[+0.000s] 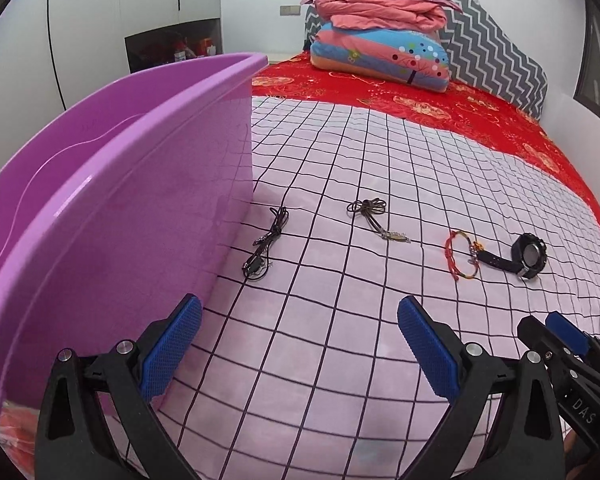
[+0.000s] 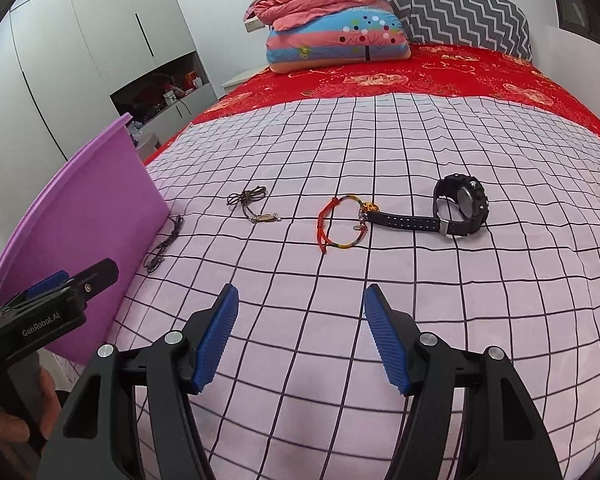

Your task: Organize jewelry

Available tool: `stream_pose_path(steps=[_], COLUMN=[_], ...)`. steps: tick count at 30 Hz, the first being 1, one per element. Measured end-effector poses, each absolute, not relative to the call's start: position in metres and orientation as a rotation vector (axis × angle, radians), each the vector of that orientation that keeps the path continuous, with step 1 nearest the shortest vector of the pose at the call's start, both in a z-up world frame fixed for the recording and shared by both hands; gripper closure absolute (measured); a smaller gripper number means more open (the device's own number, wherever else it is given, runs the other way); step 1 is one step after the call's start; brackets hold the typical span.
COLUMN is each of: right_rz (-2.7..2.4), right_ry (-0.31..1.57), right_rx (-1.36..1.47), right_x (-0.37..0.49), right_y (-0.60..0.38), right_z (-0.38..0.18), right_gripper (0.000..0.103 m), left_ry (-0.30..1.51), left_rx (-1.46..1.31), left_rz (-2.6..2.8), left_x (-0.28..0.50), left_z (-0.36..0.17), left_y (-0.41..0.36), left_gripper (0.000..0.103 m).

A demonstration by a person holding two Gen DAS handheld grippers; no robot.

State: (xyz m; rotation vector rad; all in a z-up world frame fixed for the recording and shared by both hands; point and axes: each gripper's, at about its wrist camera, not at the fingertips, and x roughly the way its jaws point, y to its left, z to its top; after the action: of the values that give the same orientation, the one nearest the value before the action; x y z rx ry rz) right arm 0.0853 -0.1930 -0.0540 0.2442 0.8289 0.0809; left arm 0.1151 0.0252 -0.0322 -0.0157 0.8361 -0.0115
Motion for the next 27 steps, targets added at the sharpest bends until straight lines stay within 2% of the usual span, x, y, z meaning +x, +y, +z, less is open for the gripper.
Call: stream_pose_path(steps=[17,27], right_rz=[0.038,0.018], right_ry=[0.864,0.884], right_rx=[0.241,0.211], right_x=[0.156,0.192], right_y=[-0.201,-0.193], right_z=[-0.097,-0.121], right_gripper=[0.040,0.040], left_ry=[0.808,0.803], left_rx=[-0.025,0.011], left_rz=[0.095,0.094], left_x=[0.187,0.211], left_z=[-0.093,-0.106], left_y=[0.015,0.010], left_gripper=[0.007,0.007])
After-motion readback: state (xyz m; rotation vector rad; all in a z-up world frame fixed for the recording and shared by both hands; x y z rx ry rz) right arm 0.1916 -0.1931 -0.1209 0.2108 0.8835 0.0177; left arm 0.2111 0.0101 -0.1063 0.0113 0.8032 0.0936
